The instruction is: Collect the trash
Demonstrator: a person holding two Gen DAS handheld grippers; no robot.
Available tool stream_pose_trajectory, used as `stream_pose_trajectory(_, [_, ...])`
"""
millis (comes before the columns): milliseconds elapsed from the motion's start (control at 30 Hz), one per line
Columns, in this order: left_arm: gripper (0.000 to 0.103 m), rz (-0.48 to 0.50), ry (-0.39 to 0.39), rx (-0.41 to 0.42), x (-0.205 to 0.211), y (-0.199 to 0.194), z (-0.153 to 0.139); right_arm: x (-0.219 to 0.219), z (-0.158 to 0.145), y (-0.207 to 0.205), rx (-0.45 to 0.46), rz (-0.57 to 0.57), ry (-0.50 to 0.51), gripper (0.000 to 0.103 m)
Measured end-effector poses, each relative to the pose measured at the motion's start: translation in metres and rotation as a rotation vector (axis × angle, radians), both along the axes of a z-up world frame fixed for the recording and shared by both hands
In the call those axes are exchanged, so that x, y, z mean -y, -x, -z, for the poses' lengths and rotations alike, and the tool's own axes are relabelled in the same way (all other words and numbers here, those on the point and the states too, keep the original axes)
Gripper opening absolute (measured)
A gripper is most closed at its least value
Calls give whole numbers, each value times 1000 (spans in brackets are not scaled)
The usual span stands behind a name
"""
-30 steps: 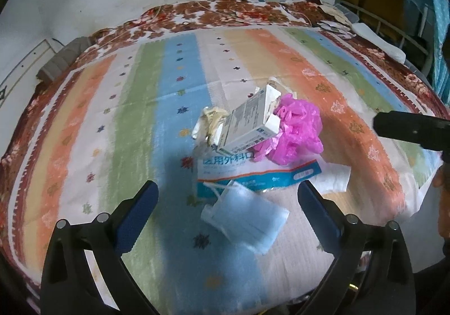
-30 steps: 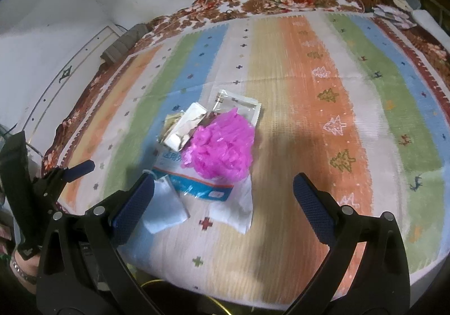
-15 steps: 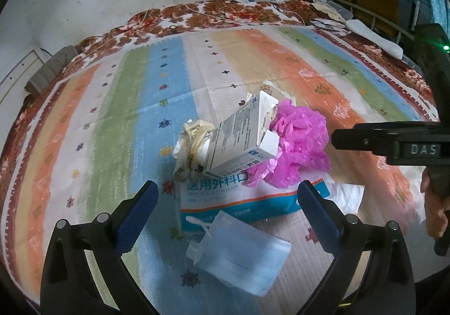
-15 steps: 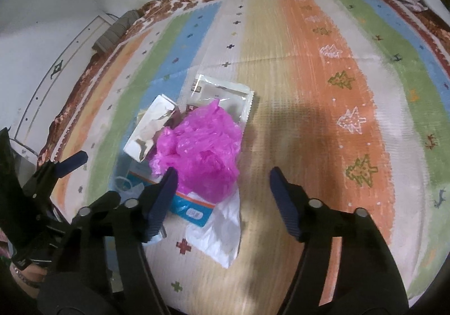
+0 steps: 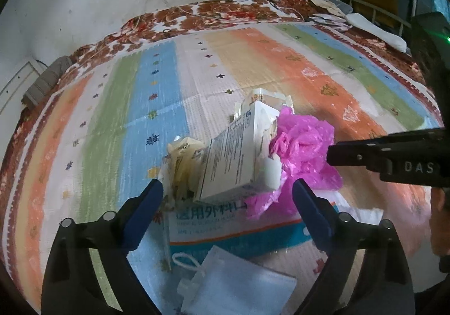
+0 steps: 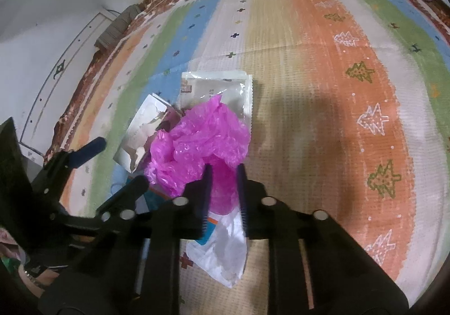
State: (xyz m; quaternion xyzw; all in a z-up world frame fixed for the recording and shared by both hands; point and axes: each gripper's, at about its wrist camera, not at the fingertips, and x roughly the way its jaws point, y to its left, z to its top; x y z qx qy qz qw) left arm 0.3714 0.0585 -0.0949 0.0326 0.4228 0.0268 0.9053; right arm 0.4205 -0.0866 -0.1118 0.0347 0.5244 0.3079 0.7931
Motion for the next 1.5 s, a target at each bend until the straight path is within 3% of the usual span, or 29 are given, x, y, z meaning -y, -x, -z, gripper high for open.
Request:
stream_pose_trajectory(267, [69,-6,13,15,-6,-1,1,-2,3,0,-10,-13,4,2])
stream_pose_trajectory(500, [62,-2,-90,50,3,-3,4,-6,1,2,-7,-27,12,0])
stream_pose_trajectory(567, [56,7,-105,52,5,-3,5,-7,2,2,-9,-26,19,0])
stream_pose_trajectory(633, [40,11,-112,48,5,-4,5,-7,3,3,-12,-28,26,0])
stream_pose_trajectory(1033, [24,-19,59,84,-18,1,-25,-7,-8,4,4,-25,15,0])
stream_pose_trajectory(1200, [23,-49,131,82,-23,9,-41,-9,-22,13,39,-40,26,0])
stream_pose_trajectory(1500, [23,-116,159,48,-37,32,-64,-12,-52,35,111,-73,38,0])
